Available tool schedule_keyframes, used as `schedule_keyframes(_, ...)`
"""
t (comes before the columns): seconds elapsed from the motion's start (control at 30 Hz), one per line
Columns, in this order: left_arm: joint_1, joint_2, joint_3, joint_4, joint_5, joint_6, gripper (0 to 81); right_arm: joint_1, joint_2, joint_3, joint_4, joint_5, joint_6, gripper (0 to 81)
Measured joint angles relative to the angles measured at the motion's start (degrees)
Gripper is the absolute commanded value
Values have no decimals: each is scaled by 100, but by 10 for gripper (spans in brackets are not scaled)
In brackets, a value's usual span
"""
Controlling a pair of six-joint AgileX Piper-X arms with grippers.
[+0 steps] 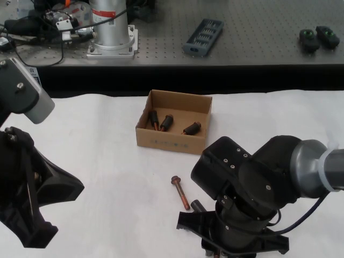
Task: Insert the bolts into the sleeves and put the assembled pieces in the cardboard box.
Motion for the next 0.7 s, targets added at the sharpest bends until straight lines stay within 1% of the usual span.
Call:
schedule_keyframes(0.07,0,0,0,0,0,0,7,-4,0,10,-51,46,-28,204)
schedule_keyframes(0.2,0,0,0,0,0,0,7,-4,0,13,-152,47,-98,8)
schedule_keyframes(0.23,0,0,0,0,0,0,7,-4,0,13,-189,47,-152,25)
schedule_keyframes(0.4,0,0,0,0,-52,0,7,-4,0,13,-294,-33,-487,27)
schedule_keyframes(0.57,0,0,0,0,-220,0,7,-4,-93,13,-240,-345,-1129,27)
schedule_keyframes(0.63,0,0,0,0,-243,0,7,-4,-152,13,-176,-385,-1259,27)
schedule_keyframes(0.7,0,0,0,0,-259,0,2,-4,-378,13,-29,-440,-1619,27)
